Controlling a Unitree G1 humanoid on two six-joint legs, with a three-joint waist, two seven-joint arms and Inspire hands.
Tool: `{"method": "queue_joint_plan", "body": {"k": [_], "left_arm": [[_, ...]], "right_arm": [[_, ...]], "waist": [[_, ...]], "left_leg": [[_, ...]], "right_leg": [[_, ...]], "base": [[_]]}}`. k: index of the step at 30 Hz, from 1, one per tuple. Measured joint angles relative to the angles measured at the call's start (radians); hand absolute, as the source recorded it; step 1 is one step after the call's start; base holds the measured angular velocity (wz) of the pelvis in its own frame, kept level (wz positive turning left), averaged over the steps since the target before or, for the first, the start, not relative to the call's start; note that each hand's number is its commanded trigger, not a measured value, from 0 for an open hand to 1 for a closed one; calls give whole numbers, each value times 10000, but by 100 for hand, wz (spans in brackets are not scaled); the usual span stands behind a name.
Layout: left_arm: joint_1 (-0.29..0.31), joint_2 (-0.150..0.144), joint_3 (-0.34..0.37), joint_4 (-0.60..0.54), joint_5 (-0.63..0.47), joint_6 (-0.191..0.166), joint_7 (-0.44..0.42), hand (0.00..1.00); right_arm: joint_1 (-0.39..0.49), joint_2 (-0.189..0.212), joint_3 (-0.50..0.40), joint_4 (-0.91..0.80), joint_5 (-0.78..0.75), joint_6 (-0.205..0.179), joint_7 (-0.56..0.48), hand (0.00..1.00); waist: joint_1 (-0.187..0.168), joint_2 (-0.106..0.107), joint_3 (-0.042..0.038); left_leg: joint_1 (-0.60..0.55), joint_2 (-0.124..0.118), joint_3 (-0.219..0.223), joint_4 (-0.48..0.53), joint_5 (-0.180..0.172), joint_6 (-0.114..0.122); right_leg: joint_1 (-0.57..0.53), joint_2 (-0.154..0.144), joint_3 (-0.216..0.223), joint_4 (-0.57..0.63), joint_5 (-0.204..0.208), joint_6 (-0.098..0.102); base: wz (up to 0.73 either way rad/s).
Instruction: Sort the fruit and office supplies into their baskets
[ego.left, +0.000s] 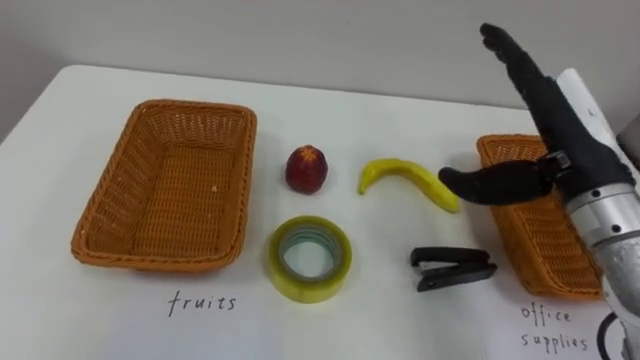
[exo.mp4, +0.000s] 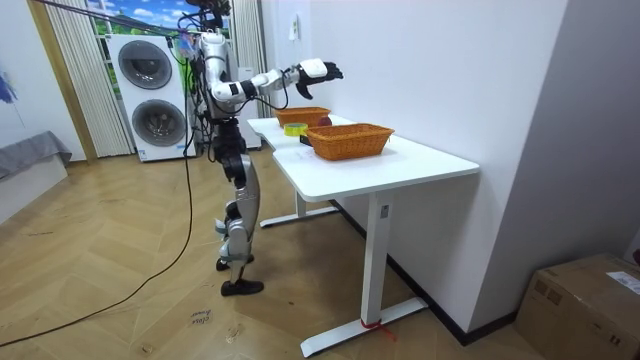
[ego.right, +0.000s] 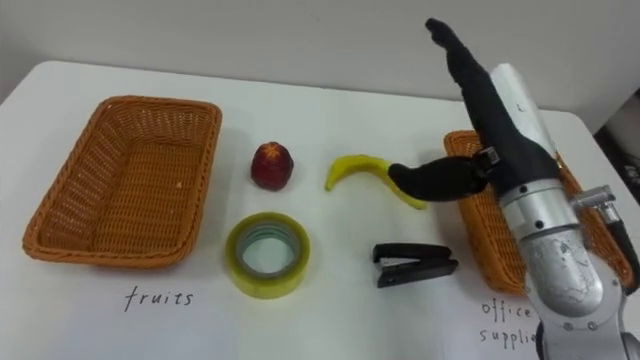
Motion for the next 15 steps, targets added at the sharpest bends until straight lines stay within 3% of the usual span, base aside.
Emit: {"method": "queue_joint_plan", "body": {"k": [15], "left_arm": [[-35,93,-49,-235,-17,131,-196,0]], "right_arm": [[-1,-17,9,-51,-1045,523,2329,0]], "waist": [[116,24,36]], "left_leg": [[7,-3,-11,20,1,0]], "right_leg": [[8,-4,-14,-9,1,1]], "base": [[0]]}}
